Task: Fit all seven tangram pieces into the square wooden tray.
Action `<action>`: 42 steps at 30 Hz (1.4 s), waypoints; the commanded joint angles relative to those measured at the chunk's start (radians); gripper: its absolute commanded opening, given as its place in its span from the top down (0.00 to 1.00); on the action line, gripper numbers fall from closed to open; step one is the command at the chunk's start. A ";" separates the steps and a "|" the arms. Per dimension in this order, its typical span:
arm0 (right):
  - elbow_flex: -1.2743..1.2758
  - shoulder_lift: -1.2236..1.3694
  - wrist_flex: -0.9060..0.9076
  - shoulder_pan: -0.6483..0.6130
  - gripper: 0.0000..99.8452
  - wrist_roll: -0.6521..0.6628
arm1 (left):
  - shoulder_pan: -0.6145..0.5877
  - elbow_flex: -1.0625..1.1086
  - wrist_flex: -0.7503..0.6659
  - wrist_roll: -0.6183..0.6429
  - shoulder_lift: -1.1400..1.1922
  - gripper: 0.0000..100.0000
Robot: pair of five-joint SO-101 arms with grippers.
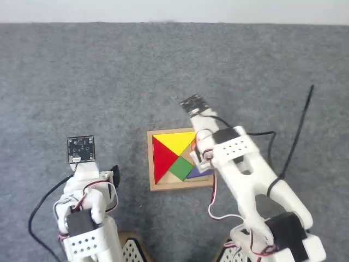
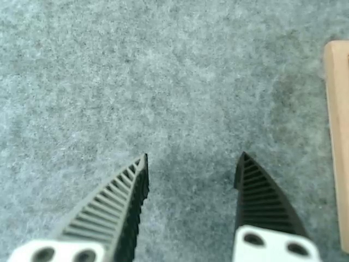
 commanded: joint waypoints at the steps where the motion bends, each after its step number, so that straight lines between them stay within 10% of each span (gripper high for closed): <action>1: 0.014 -0.004 -0.010 -0.047 0.99 -0.014 | -0.005 -0.008 0.005 0.009 -0.015 0.76; 20: 0.095 -0.191 -0.025 0.079 0.99 -0.071 | -0.005 -0.008 0.005 0.009 -0.015 0.76; 34: 0.080 -0.045 -0.027 -0.076 0.99 -0.066 | -0.005 -0.008 0.005 0.009 -0.015 0.76; 42: 0.023 -0.183 0.007 0.185 0.99 -0.071 | -0.005 -0.008 0.005 0.009 -0.015 0.76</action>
